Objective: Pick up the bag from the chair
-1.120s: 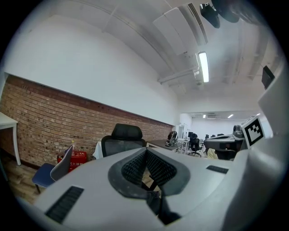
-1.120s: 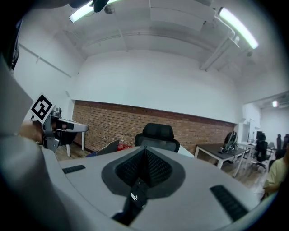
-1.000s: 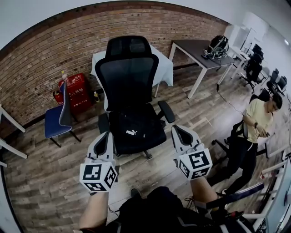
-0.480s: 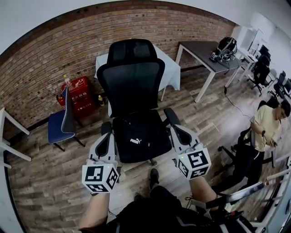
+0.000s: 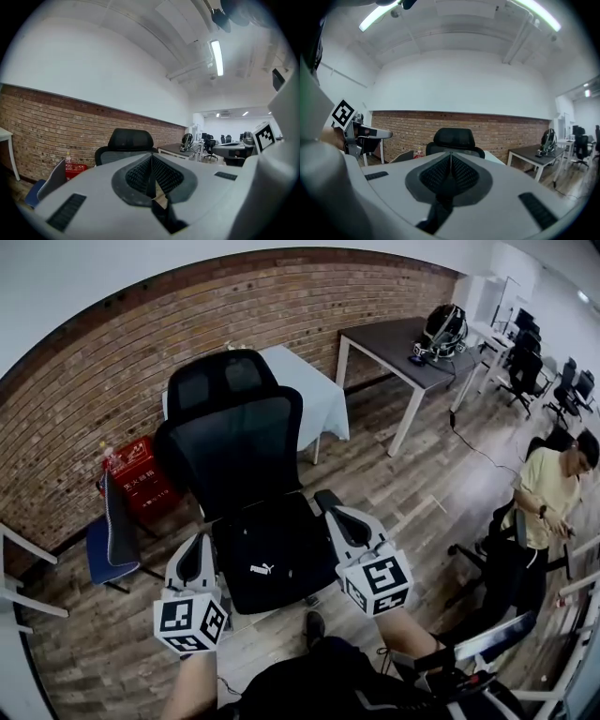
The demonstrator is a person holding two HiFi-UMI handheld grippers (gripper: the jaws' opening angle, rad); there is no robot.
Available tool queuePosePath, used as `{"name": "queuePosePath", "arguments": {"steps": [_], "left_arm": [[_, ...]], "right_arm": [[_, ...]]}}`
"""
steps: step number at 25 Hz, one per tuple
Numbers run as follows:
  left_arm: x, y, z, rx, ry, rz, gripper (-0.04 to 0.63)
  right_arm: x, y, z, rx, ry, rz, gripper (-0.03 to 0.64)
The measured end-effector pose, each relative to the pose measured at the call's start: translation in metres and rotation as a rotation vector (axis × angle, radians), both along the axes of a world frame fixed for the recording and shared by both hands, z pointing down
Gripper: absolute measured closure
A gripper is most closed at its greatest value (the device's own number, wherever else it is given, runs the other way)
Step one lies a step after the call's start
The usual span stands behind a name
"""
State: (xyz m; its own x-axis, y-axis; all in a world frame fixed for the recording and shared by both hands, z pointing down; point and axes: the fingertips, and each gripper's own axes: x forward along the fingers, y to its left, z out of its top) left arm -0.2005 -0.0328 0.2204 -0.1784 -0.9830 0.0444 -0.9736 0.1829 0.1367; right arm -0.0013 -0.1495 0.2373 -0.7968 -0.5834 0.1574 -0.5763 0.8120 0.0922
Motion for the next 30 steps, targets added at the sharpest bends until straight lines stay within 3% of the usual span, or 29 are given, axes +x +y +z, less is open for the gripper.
{"name": "queuePosePath", "arguments": {"steps": [7, 16, 26, 30], "left_arm": [[0.004, -0.058, 0.007, -0.025, -0.016, -0.005, 0.583], [-0.011, -0.083, 0.026, -0.063, -0.022, -0.018, 0.583], [-0.086, -0.094, 0.123, -0.209, 0.153, -0.023, 0.581], [-0.104, -0.101, 0.167, -0.283, 0.171, -0.012, 0.581]], "right_arm": [[0.003, -0.057, 0.012, -0.01, -0.012, -0.019, 0.597], [-0.019, -0.089, 0.043, -0.06, 0.001, -0.049, 0.597], [-0.075, -0.094, 0.116, -0.165, 0.101, -0.002, 0.595], [-0.083, -0.095, 0.154, -0.224, 0.137, 0.034, 0.589]]}}
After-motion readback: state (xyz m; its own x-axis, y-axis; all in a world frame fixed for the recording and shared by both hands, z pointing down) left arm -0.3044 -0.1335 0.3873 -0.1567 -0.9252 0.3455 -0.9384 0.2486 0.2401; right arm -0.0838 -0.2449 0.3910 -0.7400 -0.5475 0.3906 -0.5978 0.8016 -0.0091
